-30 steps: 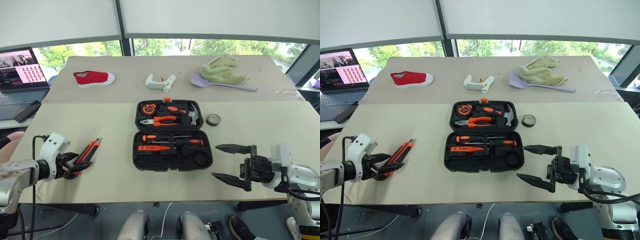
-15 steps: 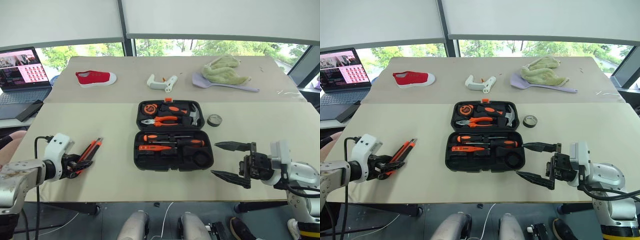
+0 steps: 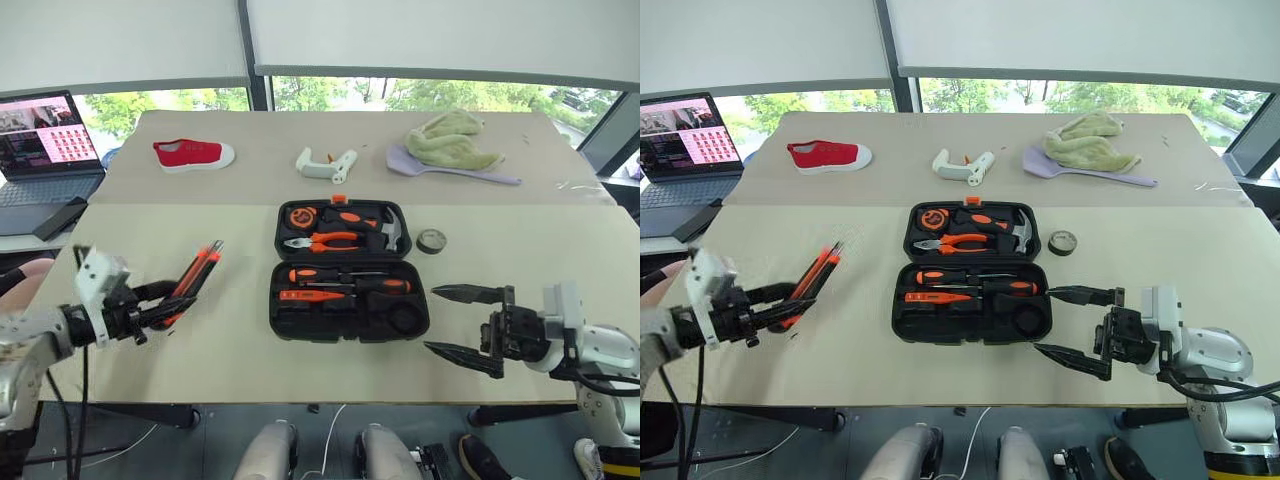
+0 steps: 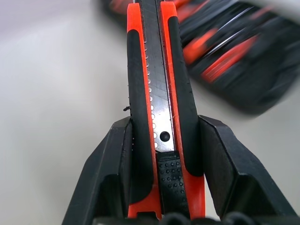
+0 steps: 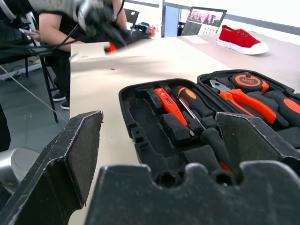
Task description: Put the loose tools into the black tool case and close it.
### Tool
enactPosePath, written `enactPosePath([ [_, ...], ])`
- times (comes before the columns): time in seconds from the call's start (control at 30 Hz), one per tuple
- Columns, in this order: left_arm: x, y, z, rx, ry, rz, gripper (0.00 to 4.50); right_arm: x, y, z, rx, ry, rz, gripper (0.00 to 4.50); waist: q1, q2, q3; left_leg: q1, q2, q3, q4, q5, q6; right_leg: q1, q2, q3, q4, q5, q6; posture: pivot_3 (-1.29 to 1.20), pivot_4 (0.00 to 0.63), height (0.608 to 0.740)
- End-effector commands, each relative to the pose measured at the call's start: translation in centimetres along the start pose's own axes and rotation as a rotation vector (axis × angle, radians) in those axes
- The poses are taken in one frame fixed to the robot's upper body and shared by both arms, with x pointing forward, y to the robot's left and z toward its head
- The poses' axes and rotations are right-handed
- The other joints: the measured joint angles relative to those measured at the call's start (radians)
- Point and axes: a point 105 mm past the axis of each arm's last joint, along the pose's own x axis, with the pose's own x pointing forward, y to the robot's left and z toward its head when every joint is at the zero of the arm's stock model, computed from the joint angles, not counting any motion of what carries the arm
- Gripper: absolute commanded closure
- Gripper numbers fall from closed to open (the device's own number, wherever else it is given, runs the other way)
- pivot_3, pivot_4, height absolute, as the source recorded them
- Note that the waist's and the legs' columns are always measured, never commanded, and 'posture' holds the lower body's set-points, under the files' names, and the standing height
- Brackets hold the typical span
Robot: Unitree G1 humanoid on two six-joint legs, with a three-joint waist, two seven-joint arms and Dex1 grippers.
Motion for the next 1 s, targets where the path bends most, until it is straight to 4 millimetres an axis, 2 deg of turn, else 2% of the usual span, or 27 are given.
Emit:
enactPosePath([
  [0.03, 1.9, -2.7, 1.6, 0.095, 0.032, -0.255, 2.87, -0.6, -0.2, 1.0, -0.035, -0.016, -0.028, 0.00, -0.002, 0.000, 0.000, 0.000, 0.000, 0.000, 0.000, 0.000, 0.000, 0.000, 0.001, 0.000, 0.000, 0.000, 0.000, 0.00, 0.150, 0.740],
  [0.13, 4.2, -3.3, 1.3, 0.196, 0.137, -0.359, 2.87, -1.0, -0.1, 1.1, -0.041, -0.011, -0.056, 0.00, -0.002, 0.000, 0.000, 0.000, 0.000, 0.000, 0.000, 0.000, 0.000, 0.000, 0.004, 0.000, 0.000, 0.000, 0.000, 0.00, 0.150, 0.740],
  [0.23, 5.7, -3.3, 1.0, 0.256, 0.202, -0.402, 2.87, -1.2, 0.1, 1.0, -0.041, -0.006, -0.074, 0.00, -0.003, 0.000, 0.000, 0.000, -0.001, 0.000, 0.000, 0.000, 0.000, 0.001, 0.008, 0.000, 0.001, 0.000, 0.000, 0.00, 0.150, 0.740],
  [0.37, 10.5, -3.8, 1.2, 0.380, 0.278, -0.495, 2.87, -1.7, 1.0, 0.9, -0.033, 0.004, -0.115, 0.00, 0.000, 0.000, 0.000, 0.000, -0.001, 0.001, 0.001, 0.000, 0.001, 0.001, 0.010, -0.001, 0.002, 0.000, 0.001, 0.00, 0.150, 0.740],
  [0.43, 12.1, -4.6, 1.1, 0.400, 0.290, -0.535, 2.87, -2.0, 1.3, 1.1, -0.034, 0.010, -0.135, 0.00, 0.003, 0.000, 0.000, 0.000, -0.002, 0.000, 0.003, 0.001, 0.001, 0.003, 0.010, -0.002, 0.002, 0.000, 0.002, 0.00, 0.150, 0.740],
  [0.7, 15.3, -5.5, 0.0, 0.466, 0.350, -0.596, 2.87, -2.5, 2.0, 1.2, -0.030, 0.023, -0.185, 0.00, -0.021, -0.001, 0.001, 0.000, -0.002, 0.001, 0.006, 0.000, 0.003, 0.003, 0.012, 0.000, 0.004, 0.000, 0.003, 0.00, 0.150, 0.740],
  [1.0, 16.8, -5.7, -0.8, 0.466, 0.402, -0.604, 2.87, -2.7, 2.5, 1.4, -0.032, 0.027, -0.220, 0.00, -0.018, -0.001, 0.001, 0.001, -0.002, 0.001, 0.010, 0.000, 0.003, 0.004, 0.011, 0.000, 0.007, 0.000, 0.004, 0.00, 0.150, 0.740],
])
